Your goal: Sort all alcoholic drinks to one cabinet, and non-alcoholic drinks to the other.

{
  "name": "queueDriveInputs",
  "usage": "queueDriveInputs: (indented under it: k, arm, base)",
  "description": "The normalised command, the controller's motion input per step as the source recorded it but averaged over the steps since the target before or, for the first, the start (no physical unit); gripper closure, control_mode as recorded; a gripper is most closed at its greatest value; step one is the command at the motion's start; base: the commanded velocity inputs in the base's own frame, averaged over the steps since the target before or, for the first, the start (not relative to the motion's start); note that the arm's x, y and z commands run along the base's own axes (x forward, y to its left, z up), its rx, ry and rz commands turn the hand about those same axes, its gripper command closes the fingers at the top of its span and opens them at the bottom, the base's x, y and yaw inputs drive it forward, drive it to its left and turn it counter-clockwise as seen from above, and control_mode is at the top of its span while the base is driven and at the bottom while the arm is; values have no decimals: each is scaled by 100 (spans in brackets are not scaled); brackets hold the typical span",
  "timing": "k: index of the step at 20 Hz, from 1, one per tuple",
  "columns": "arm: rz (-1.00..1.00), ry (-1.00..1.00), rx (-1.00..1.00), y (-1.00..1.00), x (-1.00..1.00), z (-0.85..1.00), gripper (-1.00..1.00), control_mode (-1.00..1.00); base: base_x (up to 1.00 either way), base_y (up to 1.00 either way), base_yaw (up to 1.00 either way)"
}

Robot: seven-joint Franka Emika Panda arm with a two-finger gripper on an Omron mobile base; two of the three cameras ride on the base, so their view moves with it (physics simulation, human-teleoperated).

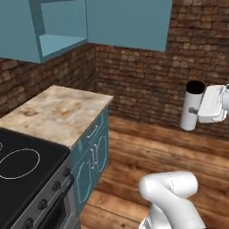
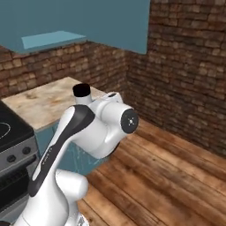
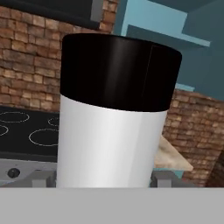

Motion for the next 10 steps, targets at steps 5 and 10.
queueDriveInputs:
  k: [5, 10]
  arm:
    - [0, 0, 0, 0, 0, 0, 100, 100]
    - [0, 0, 0, 0, 0, 0, 100, 100]
  base:
    - [48, -19, 59]
    - [49, -5, 56]
